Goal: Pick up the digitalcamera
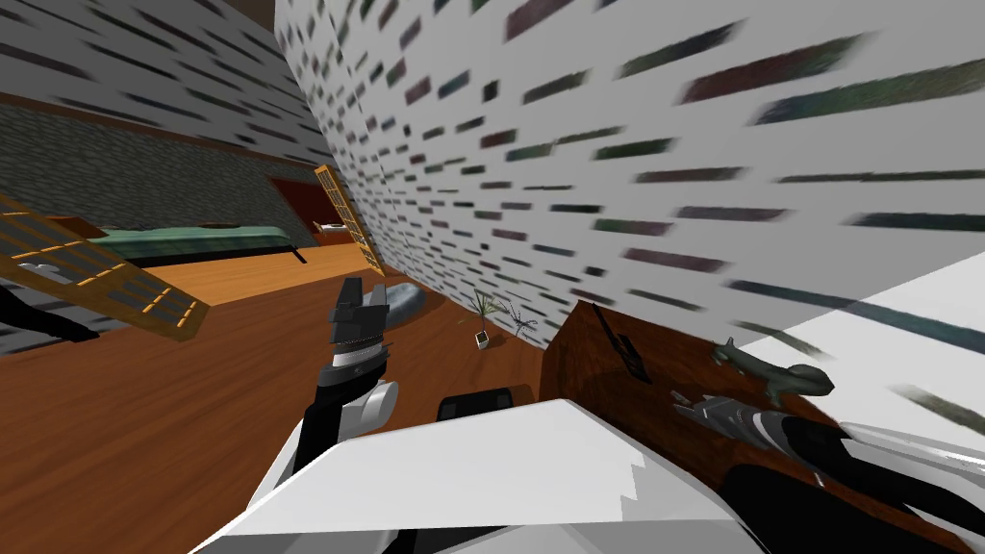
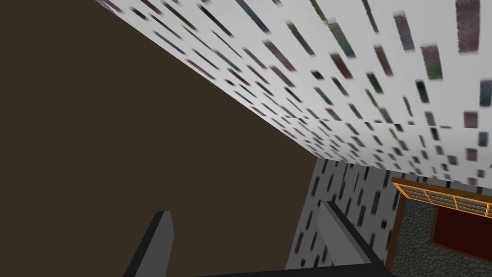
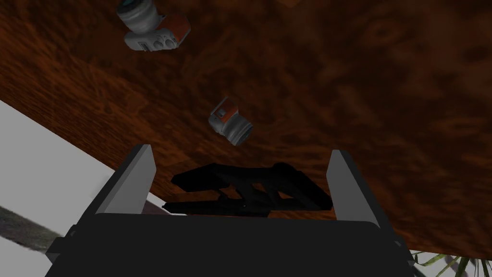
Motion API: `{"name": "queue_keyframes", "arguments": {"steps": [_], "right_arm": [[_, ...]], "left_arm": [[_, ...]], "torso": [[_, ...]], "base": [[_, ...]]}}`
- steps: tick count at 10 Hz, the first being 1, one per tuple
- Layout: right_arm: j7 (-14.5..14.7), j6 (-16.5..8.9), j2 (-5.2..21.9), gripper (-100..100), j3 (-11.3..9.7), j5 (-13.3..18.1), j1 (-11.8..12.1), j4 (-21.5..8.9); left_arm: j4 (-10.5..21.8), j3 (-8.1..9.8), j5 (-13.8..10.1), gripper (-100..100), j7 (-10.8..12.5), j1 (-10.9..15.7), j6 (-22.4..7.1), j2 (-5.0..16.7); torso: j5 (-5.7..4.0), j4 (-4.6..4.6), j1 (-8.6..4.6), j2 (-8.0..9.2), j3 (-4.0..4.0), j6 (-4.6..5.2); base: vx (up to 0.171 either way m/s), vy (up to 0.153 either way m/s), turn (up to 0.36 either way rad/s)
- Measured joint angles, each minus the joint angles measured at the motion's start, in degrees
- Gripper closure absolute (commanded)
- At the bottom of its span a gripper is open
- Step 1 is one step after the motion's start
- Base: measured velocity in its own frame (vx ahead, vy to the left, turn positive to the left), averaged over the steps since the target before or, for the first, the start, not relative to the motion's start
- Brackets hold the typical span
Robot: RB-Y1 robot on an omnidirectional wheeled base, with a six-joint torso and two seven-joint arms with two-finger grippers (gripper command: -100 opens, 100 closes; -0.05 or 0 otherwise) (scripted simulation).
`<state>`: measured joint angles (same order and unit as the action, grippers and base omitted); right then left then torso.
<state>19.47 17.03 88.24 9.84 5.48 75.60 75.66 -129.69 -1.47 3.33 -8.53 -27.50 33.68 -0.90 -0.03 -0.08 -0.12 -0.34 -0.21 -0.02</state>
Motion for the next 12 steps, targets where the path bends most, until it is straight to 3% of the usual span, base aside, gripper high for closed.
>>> {"name": "queue_keyframes", "arguments": {"steps": [2,3,4,7,8,12], "right_arm": [[0.6,-0.5,1.7,-100,-2.9,0.2,-0.7,-1.0],[0.6,-0.6,1.7,0,-3.1,0.2,-0.8,-1.1],[0.6,-0.6,1.7,-100,-3.1,0.2,-0.8,-1.1],[1.7,-1.6,-1.8,-100,-6.3,1.7,-4.3,-1.6],[1.8,-1.7,-1.9,100,-6.4,1.7,-4.4,-1.6],[1.8,-1.7,-1.9,100,-6.4,1.7,-4.4,-1.6]], "left_arm": [[0.0,0.0,0.0,0,0.0,0.0,0.0,0.0],[0.0,0.0,0.0,0,0.0,0.0,0.0,0.0],[0.0,0.0,0.0,0,0.0,0.0,0.0,0.0],[0.0,0.0,0.0,0,0.0,0.0,0.0,0.0],[0.0,0.0,0.0,0,0.0,0.0,0.0,0.0],[0.0,0.0,0.0,0,0.0,0.0,0.0,0.0]], "torso": [[-0.01,0.03,0.01,0.13,0.07,0.02],[0.01,0.06,0.07,0.24,0.14,0.04],[0.02,0.08,0.12,0.31,0.18,0.04],[-0.03,0.07,-0.07,0.25,0.15,0.03],[-0.02,0.07,0.01,0.29,0.17,0.04],[-0.08,0.08,-0.03,0.34,0.2,0.03]], "base": [[0.031,-0.022,0.034],[0.0,0.0,0.0],[0.018,-0.022,0.085],[0.026,-0.043,0.069],[0.0,0.0,0.0],[0.0,0.0,0.0]]}}
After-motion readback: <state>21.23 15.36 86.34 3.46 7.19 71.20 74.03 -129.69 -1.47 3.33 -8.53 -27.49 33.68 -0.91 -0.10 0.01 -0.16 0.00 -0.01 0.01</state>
